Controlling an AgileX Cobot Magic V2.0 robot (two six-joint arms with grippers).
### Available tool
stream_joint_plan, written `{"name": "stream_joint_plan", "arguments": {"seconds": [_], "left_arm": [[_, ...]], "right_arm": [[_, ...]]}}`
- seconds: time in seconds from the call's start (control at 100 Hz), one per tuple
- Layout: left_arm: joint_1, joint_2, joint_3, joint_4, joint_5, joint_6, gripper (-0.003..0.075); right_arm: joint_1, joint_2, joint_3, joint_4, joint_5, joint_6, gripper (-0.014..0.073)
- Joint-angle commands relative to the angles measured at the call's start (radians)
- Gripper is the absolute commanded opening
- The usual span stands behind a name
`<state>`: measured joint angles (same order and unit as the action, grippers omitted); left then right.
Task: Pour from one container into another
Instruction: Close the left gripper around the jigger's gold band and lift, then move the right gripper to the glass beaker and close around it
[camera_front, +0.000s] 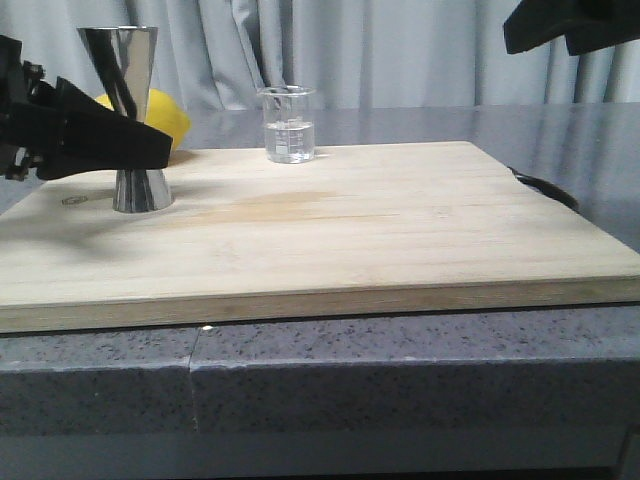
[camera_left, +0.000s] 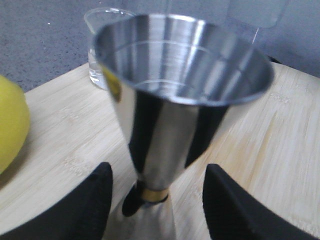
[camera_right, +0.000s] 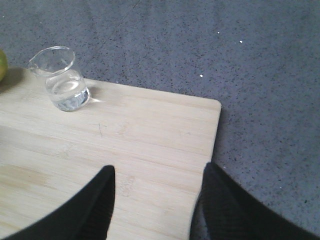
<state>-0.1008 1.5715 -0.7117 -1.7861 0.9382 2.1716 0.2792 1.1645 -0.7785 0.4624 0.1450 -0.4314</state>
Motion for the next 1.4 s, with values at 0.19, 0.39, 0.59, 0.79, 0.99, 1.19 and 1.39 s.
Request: {"name": "stream_joint_plan", "arguments": {"seconds": [0.19,0.39,0.59,0.79,0.99,1.19,1.39], "left_arm": [[0.003,-0.025,-0.029,-0.077,0.069,0.003,0.0270],[0.003,-0.025,-0.029,-0.077,0.069,0.003,0.0243],[0.003,-0.025,-0.029,-0.077,0.069,0.003,0.0241],[0.003,-0.025,-0.029,-0.077,0.109,-0.006,0.0135],[0.003,-0.025,-0.029,-0.077,0.155,-0.008,-0.0019],[0.003,-0.025,-0.034,-0.077,0.177,-0.058,-0.0020],[0.003,-0.025,-0.068,-0.056,0.261,-0.068,-0.0020]], "right_arm": [[0.003,-0.019,-0.035,0.000,-0.068,-0.012,0.0349],[0.003,-0.019,-0.035,0.000,-0.068,-0.012,0.0349],[0.003,-0.019,-0.035,0.000,-0.068,-0.014,0.0349],[0.003,-0.004,-0.035,0.000,-0.070,-0.014,0.0349],[0.050,0.036,-0.033,0.000,-0.145,-0.014,0.0349],[0.141,0.077,-0.033,-0.037,-0.237,-0.014,0.0349],[0.207,0.154,-0.033,-0.039,-0.348,-0.014,0.0350]]}}
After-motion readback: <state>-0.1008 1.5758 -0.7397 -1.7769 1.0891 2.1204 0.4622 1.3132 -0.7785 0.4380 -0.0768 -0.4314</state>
